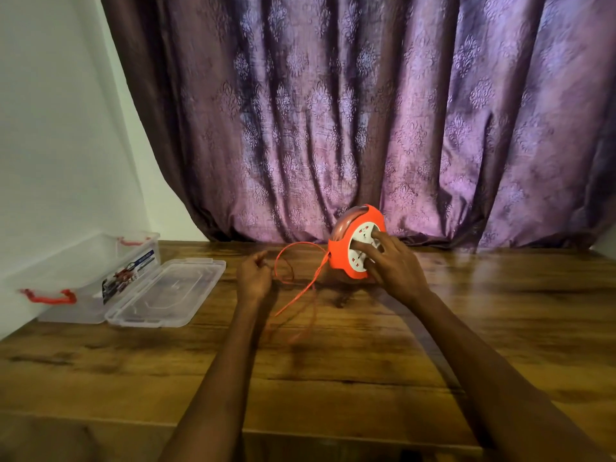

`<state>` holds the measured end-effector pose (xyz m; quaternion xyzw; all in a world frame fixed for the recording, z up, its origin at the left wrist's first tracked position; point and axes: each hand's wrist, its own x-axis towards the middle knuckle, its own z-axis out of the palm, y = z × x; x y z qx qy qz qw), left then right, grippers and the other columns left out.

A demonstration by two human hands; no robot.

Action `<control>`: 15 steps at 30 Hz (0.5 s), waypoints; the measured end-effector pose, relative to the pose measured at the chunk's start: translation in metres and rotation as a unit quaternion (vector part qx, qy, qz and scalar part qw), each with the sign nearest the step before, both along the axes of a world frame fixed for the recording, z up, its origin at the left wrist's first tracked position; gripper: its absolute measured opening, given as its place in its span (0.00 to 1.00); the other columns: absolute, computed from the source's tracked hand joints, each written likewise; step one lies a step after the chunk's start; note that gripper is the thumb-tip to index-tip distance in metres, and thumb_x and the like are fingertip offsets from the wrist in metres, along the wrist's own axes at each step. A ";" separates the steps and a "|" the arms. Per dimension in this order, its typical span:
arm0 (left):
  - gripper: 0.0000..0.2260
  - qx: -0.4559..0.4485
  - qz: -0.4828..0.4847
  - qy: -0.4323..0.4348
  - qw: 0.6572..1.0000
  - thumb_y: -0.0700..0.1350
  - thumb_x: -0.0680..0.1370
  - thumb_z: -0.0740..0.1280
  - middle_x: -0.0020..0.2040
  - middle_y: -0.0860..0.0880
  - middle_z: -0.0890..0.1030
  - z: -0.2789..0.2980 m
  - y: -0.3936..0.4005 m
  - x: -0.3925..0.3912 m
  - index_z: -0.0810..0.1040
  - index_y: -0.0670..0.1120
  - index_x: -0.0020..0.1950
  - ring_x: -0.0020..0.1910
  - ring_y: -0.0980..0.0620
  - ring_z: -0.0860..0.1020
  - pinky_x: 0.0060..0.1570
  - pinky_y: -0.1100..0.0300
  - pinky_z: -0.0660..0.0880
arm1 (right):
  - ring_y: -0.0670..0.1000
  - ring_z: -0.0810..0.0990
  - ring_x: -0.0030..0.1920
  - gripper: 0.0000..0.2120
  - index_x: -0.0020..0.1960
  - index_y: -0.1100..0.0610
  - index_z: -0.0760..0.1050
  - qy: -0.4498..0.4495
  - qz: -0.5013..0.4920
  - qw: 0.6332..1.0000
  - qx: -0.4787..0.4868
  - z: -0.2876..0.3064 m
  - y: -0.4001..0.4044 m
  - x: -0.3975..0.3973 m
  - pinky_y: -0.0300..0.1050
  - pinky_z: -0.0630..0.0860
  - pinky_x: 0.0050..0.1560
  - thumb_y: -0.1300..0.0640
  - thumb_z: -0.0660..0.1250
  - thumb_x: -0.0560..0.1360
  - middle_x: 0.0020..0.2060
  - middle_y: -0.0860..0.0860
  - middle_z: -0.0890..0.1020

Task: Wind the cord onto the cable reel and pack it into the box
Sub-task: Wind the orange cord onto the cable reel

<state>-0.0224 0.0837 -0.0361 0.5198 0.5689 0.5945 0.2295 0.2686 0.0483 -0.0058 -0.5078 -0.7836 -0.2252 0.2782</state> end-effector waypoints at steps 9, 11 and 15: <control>0.08 -0.038 0.050 0.136 0.989 0.39 0.76 0.67 0.49 0.41 0.86 -0.011 -0.002 -0.005 0.85 0.43 0.50 0.51 0.42 0.83 0.54 0.50 0.78 | 0.61 0.78 0.52 0.28 0.67 0.40 0.73 0.002 -0.099 0.995 -0.026 0.011 0.000 -0.010 0.53 0.73 0.47 0.54 0.71 0.68 0.57 0.57 0.78; 0.07 0.038 -0.005 0.054 0.998 0.40 0.78 0.66 0.43 0.44 0.86 -0.004 -0.006 0.006 0.84 0.45 0.48 0.43 0.44 0.83 0.47 0.53 0.79 | 0.60 0.77 0.53 0.28 0.67 0.39 0.72 -0.001 -0.111 0.993 -0.029 0.011 0.001 -0.013 0.53 0.72 0.47 0.53 0.71 0.68 0.57 0.56 0.78; 0.09 0.039 -0.189 -0.102 0.976 0.46 0.80 0.67 0.34 0.44 0.80 -0.004 -0.016 0.027 0.81 0.44 0.43 0.31 0.48 0.74 0.35 0.56 0.76 | 0.60 0.77 0.52 0.30 0.67 0.37 0.71 -0.011 -0.121 0.992 -0.016 0.010 0.005 -0.015 0.52 0.72 0.46 0.53 0.71 0.67 0.57 0.56 0.78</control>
